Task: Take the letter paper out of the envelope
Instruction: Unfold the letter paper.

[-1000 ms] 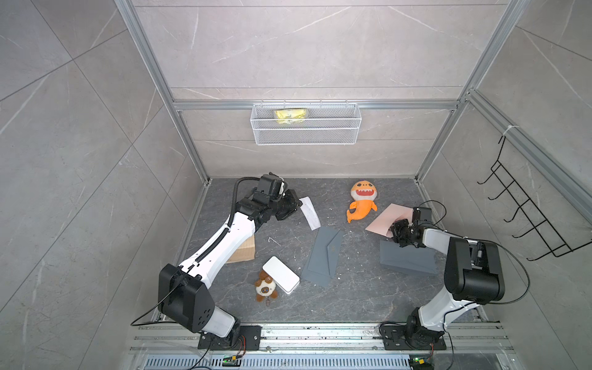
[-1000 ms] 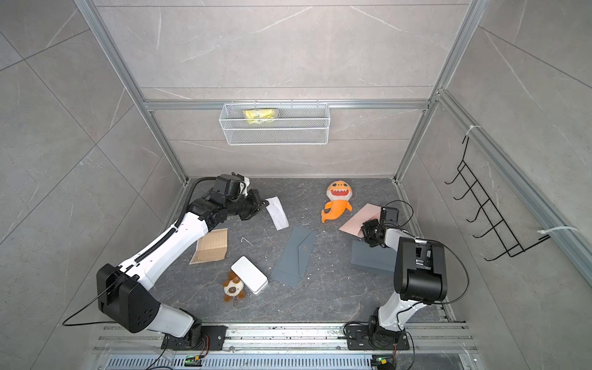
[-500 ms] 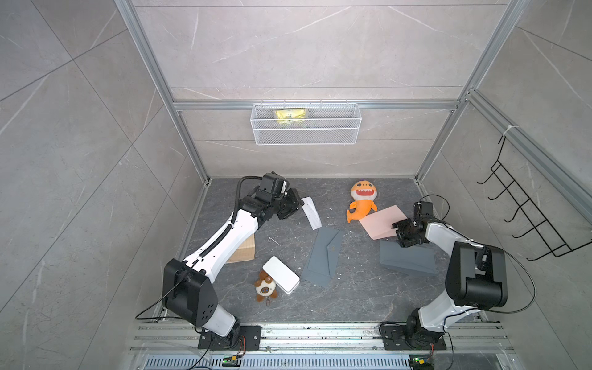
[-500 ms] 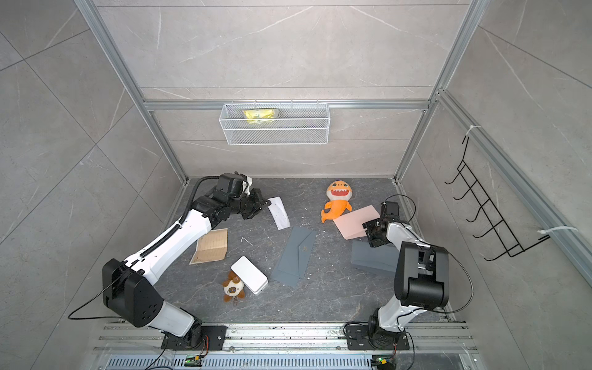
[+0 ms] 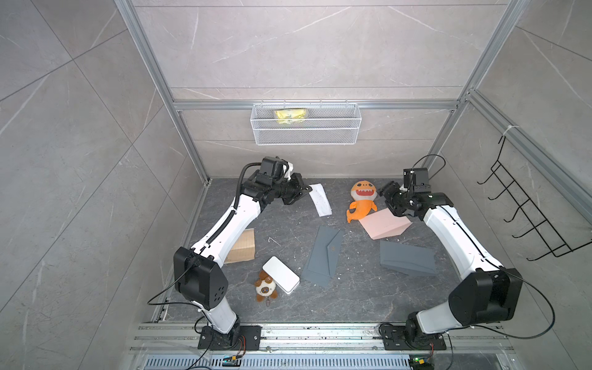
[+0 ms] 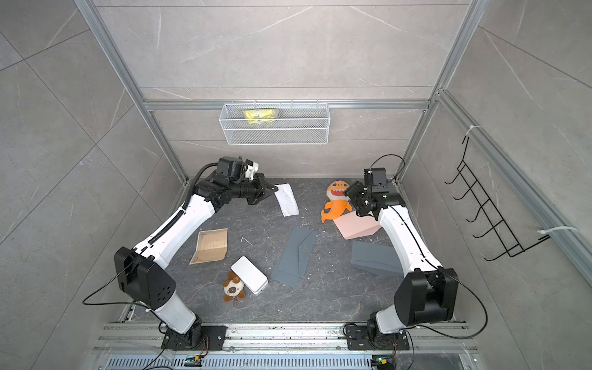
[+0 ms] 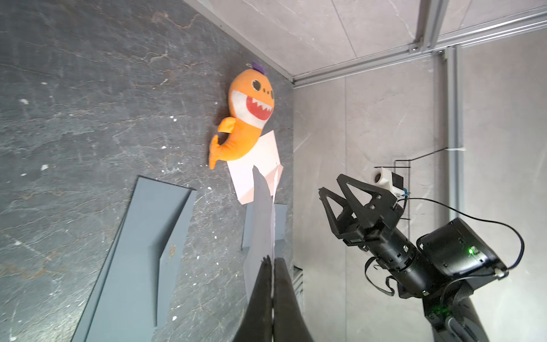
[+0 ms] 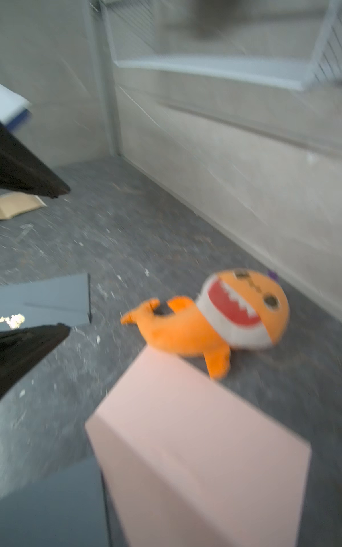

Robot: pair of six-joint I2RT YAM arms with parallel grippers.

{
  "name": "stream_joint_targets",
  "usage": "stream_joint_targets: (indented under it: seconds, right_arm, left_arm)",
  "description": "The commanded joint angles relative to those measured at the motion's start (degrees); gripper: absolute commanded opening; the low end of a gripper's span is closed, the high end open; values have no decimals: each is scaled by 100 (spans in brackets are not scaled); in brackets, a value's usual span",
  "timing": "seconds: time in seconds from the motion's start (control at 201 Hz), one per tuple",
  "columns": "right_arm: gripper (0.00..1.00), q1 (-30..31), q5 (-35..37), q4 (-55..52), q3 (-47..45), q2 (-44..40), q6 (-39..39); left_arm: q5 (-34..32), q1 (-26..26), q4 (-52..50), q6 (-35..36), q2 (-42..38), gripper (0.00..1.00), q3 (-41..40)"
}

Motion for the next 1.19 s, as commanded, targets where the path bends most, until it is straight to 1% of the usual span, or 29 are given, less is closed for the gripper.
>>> stream_joint_targets:
  seconds: [0.0,0.03,0.045,0.09,0.174,0.294,0.363,0.493,0.557,0.657,0.826,0.975,1.189]
  right_arm:
    - [79,70,-2035,1447,-467,-82,378]
    - [79,82,-2297,1860,-643,-146,528]
    - [79,90,-2411,2049,-735,-174,744]
    - [79,104,-2621,2403,-952,-279,998]
    - [78,141,-2870,2981,-1297,-441,1344]
    - [76,247,-3123,3450,-1502,-452,1772]
    - [73,418,-3137,3558,-1564,-442,1906]
    - [67,675,-3045,3576,-1728,-451,1929]
    - [65,737,-2993,3678,-1824,-464,2001]
    - [59,780,-2922,3895,-1869,-464,2152]
    - [56,795,-2853,3685,-1690,-480,2026]
    - [56,797,-2608,2557,-1377,-593,1284]
    - [53,811,-2624,2789,-1313,-557,1444]
  left_arm:
    - [962,161,480,-505,129,0,278]
    - [1070,183,654,-654,148,0,257]
    - [1118,202,728,-733,161,0,251]
    - [1246,231,917,-933,201,0,243]
    - [1439,261,1037,-1211,313,0,315]
    - [1622,260,1157,-1494,445,0,354]
    - [1644,261,1262,-1595,489,0,321]
    - [1638,261,1421,-1720,526,0,282]
    - [1636,259,1455,-1749,540,0,285]
    - [1623,259,1419,-1740,521,0,285]
    - [1607,260,1381,-1711,496,0,215]
    - [1596,261,1323,-1654,469,0,224]
    - [1598,252,1264,-1609,465,0,221]
